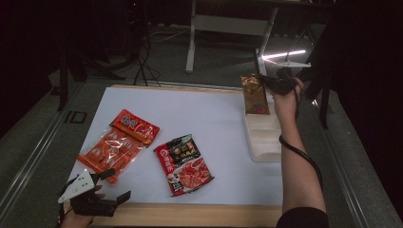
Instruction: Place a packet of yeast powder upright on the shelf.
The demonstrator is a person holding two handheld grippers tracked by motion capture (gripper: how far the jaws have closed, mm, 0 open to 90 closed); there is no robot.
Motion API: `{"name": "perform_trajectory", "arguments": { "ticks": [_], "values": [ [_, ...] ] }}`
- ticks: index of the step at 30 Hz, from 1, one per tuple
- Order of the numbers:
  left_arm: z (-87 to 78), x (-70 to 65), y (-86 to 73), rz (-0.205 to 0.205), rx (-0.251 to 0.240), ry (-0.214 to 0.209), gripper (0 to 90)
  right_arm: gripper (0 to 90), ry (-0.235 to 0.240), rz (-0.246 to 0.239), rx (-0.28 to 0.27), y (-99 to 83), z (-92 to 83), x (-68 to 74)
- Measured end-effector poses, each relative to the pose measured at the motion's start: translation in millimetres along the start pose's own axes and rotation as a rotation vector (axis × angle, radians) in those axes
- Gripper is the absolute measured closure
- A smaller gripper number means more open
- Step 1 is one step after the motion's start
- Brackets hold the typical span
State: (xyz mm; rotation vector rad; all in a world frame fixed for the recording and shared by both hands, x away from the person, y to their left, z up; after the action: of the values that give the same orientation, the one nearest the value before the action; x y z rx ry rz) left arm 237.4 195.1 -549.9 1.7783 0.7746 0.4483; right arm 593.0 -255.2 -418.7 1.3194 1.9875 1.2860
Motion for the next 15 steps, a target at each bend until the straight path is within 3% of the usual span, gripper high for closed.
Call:
{"name": "perform_trajectory", "arguments": {
  "ticks": [2, 3, 7, 15],
  "values": [
    [-0.5, -0.2, -0.1, 0.0, 0.0, 0.0, 2.1, 86.3, -0.007, 0.007, 0.005, -1.8, 0.1, -2.0],
    [-2.3, -0.1, -0.3, -0.002, -0.002, 0.003, 2.1, 85.8, -0.041, 0.037, 0.034, -10.2, 0.3, -11.0],
    [-2.1, 0.1, -0.6, -0.006, -0.002, 0.003, 2.1, 84.3, -0.052, 0.087, 0.074, -23.9, 1.1, -22.6],
    [0.9, -0.8, -1.6, 0.0, 0.009, -0.004, 2.1, 78.2, -0.082, 0.109, 0.082, -32.5, -4.4, -33.1]
  ]
}}
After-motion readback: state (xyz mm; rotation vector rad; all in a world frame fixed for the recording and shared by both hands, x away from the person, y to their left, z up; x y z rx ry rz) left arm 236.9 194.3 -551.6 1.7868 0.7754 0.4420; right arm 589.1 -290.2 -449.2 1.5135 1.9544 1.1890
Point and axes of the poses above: each handheld gripper's, and its own axes: z roughly forward along the jaws, y roughly out of its top, x roughly to its left, the point moved 9 cm from there along z, roughly forward along the jaws, and after that the axes turned 5 degrees about z, right-handed, at the moved point
